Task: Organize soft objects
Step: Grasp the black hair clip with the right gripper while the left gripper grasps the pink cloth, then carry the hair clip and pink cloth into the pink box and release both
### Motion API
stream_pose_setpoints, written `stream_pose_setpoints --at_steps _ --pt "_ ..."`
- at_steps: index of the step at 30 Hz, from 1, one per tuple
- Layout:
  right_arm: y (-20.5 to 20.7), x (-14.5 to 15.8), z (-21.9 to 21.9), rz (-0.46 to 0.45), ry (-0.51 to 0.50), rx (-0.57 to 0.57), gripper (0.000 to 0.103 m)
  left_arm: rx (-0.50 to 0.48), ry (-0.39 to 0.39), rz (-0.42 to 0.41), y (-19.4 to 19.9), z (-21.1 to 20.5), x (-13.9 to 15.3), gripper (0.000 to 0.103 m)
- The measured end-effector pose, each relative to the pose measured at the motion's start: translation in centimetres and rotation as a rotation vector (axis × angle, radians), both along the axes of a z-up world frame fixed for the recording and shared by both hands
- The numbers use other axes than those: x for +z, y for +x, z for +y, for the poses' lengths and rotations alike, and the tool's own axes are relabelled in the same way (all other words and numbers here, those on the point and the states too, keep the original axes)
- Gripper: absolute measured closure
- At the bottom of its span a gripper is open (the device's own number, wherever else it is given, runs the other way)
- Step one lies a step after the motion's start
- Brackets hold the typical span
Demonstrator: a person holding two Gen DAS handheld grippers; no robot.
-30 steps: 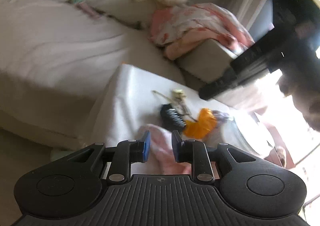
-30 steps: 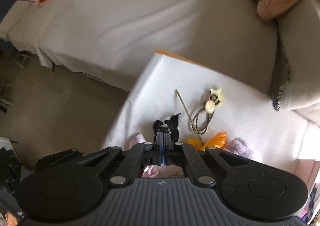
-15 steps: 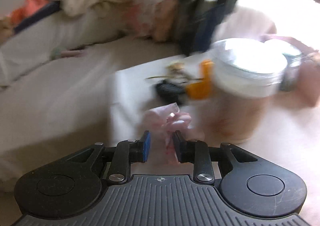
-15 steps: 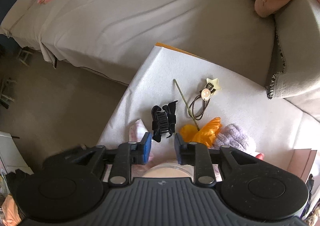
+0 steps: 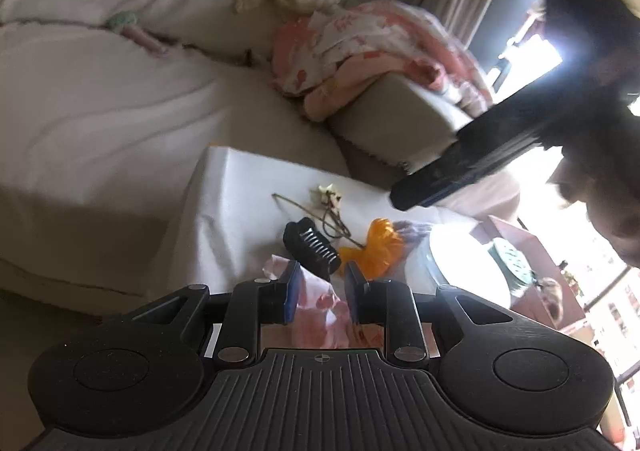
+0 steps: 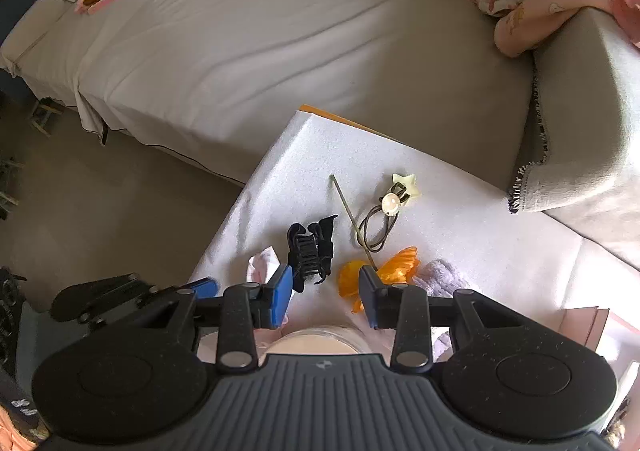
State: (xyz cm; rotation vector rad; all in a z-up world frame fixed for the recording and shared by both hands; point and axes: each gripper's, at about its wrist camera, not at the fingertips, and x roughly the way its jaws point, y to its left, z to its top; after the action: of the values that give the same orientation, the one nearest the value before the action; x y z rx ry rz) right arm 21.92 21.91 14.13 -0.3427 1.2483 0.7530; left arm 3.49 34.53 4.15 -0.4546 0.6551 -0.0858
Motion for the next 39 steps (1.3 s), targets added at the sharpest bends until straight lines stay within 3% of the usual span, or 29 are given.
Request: stream_pose_setpoints --at_steps 4,8,10,12,20,23,25,26,30,36,39 --pt "-0.1 0.2 -0.5 0.000 0.004 -0.002 0.067 0.006 0.073 0.089 1.9 -1.2 -0.9 0.077" --pt "-0.2 0.5 -1.2 -0.018 0.001 0.003 0.067 -0.062 0.228 0.125 1.8 -3.5 -1.8 0.075" --pt "-0.1 0.5 -1.4 -0.027 0.000 -0.001 0.067 -0.060 0.338 0.133 1.5 -4.4 -2.4 0.072" --pt "0.2 0.3 -1.5 -0.026 0.002 -0.008 0.067 -0.054 0.396 0.123 1.5 -4.6 -2.7 0.064" --pt "0.1 -0.5 -1.2 0.002 0.005 -0.005 0.067 0.067 0.279 0.130 1.6 -4.1 -2.9 0.067" --pt "-0.1 -0.9 -0.4 0.005 -0.011 0.008 0.067 0.044 0.212 0.150 1.4 -3.9 -2.5 0.067" --pt "-0.2 -1.3 0.6 -0.001 -0.033 0.022 0.067 0.018 0.193 0.146 1.3 -3.7 -2.5 0.073" --pt "-0.1 -1.6 1.3 -0.010 -0.055 0.029 0.067 0.026 0.188 0.139 1.3 -3.7 -2.7 0.083" --pt "0.5 -3.3 4.7 -0.011 -0.132 0.056 0.067 0.048 0.100 0.099 0.3 -2.8 -3.4 0.090" --pt "1.5 -7.9 8.1 0.075 -0.262 0.062 0.067 0.029 0.115 0.062 -1.2 -3.3 -3.7 0.091" --pt "1.6 -9.1 8.9 0.087 -0.282 0.048 0.067 0.034 0.103 0.045 -1.6 -3.2 -3.9 0.091"
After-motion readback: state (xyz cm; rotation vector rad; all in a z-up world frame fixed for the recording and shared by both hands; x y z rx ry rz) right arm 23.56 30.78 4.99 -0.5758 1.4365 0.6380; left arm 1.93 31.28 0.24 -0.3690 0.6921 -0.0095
